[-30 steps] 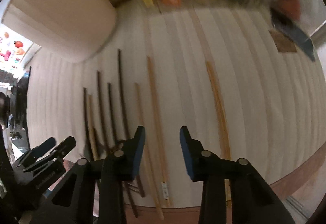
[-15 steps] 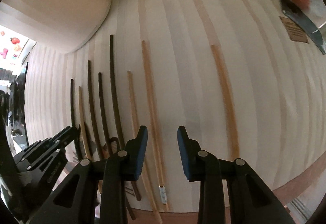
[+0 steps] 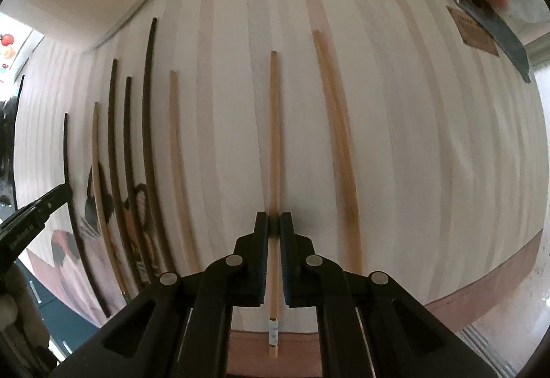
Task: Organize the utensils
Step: 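Grasp a dark chopstick with the left tool while the right tool grasps a light one, then lift both chopsticks and carry them above the beige utensil holder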
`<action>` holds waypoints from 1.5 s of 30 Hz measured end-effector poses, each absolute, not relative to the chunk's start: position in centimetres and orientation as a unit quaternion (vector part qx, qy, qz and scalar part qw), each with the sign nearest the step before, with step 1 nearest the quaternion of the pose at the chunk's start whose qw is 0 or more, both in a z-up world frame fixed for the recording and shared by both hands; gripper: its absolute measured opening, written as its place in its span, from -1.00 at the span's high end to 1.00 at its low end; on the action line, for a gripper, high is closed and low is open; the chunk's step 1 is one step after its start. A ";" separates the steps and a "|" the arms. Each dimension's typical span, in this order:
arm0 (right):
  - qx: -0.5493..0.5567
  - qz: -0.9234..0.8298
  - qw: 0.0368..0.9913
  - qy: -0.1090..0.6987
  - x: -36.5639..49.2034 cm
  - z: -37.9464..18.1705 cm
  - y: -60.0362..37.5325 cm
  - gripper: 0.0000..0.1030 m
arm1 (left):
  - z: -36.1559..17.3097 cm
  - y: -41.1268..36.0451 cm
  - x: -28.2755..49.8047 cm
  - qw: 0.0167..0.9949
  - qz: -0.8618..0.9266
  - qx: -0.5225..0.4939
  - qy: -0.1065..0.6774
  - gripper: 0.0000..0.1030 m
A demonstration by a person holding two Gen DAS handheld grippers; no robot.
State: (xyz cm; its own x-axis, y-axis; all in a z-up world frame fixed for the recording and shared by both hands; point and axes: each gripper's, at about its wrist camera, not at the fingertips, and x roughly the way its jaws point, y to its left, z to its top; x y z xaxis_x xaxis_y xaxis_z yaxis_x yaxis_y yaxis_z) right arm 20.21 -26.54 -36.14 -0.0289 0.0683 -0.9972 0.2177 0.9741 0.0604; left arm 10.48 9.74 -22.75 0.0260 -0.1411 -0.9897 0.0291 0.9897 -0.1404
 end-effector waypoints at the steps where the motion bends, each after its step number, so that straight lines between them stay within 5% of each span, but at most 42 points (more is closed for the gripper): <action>1: 0.110 -0.050 0.691 0.713 19.8 -36.0 -26.4 0.86 | -22.6 10.2 10.2 0.712 -0.060 -0.044 0.698 0.86; 36: 0.028 -0.054 0.673 0.737 21.1 -37.3 -22.7 0.85 | -22.8 8.6 10.4 0.715 -0.028 0.019 0.698 0.94; 45: 0.067 -0.029 0.709 0.702 20.9 -34.8 -23.5 0.87 | -18.1 7.9 9.4 0.752 -0.043 0.011 0.658 0.94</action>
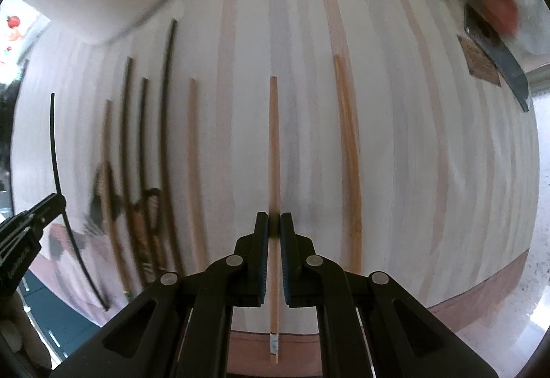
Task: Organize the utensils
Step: 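Lift both chopsticks and carry them above the beige utensil holder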
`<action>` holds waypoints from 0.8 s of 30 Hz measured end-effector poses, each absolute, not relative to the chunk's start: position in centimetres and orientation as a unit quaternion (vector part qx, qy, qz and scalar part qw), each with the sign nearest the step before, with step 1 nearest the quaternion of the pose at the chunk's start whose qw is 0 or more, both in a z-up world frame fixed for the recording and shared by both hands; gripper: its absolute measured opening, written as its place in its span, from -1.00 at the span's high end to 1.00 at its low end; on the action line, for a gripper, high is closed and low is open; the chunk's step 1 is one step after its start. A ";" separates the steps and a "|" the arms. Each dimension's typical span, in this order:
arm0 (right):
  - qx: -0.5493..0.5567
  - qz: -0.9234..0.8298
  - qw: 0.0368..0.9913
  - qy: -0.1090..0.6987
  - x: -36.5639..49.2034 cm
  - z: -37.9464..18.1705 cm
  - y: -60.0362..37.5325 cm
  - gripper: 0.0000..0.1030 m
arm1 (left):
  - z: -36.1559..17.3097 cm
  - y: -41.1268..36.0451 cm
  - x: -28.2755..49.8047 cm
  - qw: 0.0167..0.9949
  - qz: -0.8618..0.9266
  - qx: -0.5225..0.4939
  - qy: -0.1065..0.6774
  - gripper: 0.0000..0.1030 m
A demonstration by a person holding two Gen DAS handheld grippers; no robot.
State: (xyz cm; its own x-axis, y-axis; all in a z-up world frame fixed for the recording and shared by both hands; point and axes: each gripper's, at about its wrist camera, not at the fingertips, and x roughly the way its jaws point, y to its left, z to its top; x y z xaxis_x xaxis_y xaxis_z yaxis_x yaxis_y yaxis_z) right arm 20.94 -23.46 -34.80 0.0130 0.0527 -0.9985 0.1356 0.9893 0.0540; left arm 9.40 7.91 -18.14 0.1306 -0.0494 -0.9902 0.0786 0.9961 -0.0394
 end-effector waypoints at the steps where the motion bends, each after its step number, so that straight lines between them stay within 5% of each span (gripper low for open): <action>1: 0.071 -0.024 0.714 0.696 21.0 -34.2 -23.4 0.87 | -17.5 7.9 9.3 0.757 -0.043 0.010 0.652 0.94; 11: 0.091 0.012 0.766 0.637 21.5 -28.0 -22.8 0.87 | -9.3 8.3 9.1 0.815 -0.054 -0.006 0.578 0.95; 24: 0.135 0.078 0.863 0.481 27.3 -10.7 -22.4 0.87 | 8.3 9.0 12.1 0.904 -0.097 -0.046 0.414 0.95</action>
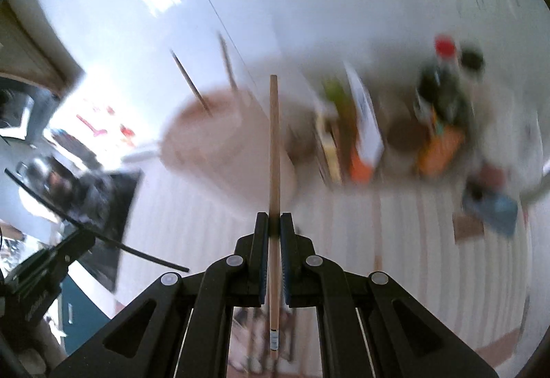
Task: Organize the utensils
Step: 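Lift both chopsticks and carry them above the beige utensil holder, then open both tools to drop the chopsticks into the holder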
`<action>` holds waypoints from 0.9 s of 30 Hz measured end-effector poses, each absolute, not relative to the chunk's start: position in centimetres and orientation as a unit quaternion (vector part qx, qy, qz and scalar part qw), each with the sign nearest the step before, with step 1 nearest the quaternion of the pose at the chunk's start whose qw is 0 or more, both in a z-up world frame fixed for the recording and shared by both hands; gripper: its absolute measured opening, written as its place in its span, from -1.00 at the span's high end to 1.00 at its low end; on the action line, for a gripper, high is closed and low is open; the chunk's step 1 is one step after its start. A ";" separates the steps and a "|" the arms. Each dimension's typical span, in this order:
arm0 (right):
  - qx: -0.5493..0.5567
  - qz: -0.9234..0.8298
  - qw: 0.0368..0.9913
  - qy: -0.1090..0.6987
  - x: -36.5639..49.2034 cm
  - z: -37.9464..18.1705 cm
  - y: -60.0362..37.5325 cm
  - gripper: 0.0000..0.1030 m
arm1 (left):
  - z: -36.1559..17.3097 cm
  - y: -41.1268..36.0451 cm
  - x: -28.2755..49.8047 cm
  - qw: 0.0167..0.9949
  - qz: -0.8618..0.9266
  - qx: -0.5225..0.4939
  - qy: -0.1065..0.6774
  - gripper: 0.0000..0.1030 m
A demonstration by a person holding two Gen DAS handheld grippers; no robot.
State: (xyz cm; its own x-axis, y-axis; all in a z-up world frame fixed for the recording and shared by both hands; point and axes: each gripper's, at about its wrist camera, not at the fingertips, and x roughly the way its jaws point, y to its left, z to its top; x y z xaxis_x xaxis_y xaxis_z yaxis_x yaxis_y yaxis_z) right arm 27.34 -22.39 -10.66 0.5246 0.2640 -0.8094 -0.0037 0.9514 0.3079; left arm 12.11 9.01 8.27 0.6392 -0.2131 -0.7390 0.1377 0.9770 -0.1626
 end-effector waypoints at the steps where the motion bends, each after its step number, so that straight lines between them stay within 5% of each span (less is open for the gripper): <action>1: 0.138 0.079 0.868 0.471 28.5 -9.3 -22.3 0.87 | 9.1 9.0 12.4 0.907 -0.100 -0.048 0.405 0.95; 11: 0.139 0.083 0.921 0.353 37.1 -0.1 -19.8 0.87 | 12.9 8.0 21.0 0.925 -0.096 -0.053 0.364 0.95; 27: 0.078 0.068 0.957 0.270 43.8 -4.6 -14.5 0.87 | 3.4 9.4 29.9 0.879 -0.070 -0.062 0.468 0.95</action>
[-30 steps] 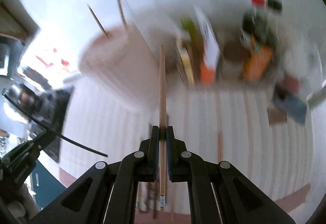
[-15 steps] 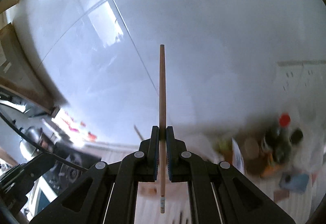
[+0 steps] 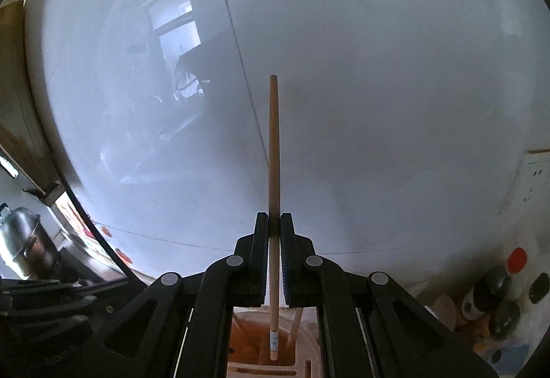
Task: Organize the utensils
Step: 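Open both tools to drop the chopsticks into the holder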
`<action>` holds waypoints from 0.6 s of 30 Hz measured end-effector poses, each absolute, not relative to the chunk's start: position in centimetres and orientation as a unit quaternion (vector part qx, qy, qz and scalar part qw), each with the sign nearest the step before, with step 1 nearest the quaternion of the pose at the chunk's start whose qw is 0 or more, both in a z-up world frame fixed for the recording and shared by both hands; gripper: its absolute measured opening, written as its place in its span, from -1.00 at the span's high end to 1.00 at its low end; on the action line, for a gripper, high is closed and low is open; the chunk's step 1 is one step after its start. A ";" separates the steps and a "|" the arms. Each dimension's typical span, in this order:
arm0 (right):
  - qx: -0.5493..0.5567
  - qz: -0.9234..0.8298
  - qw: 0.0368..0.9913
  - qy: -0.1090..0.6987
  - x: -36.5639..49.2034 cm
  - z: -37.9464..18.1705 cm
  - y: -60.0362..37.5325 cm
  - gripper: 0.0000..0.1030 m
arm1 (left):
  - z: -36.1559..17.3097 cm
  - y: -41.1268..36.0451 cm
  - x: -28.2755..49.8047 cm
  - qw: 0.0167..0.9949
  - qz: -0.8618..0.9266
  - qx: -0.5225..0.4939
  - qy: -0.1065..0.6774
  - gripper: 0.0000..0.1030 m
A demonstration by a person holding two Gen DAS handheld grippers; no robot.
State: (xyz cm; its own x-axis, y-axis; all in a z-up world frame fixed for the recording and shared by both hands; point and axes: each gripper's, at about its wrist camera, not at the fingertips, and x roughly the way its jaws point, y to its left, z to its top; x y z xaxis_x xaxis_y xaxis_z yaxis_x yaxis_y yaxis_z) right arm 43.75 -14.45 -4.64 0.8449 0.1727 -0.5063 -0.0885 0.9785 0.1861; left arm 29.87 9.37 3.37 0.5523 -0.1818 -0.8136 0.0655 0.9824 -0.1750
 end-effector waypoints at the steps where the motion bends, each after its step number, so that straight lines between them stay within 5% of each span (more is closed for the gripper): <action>1: 0.078 0.066 0.957 0.272 43.8 -4.9 -14.4 0.87 | 3.1 9.5 29.9 0.877 -0.069 -0.065 0.471 0.95; 11: 0.083 0.085 0.937 0.328 44.3 -6.9 -15.2 0.81 | 4.8 10.2 28.1 0.879 -0.048 -0.080 0.467 0.76; 15: 0.107 0.076 0.934 0.333 42.7 -6.4 -16.6 0.51 | 6.1 11.1 25.6 0.893 -0.022 -0.079 0.443 -0.24; 18: 0.124 0.052 0.930 0.343 40.7 -6.2 -18.2 0.50 | 5.9 11.1 23.8 0.900 -0.007 -0.069 0.430 -0.36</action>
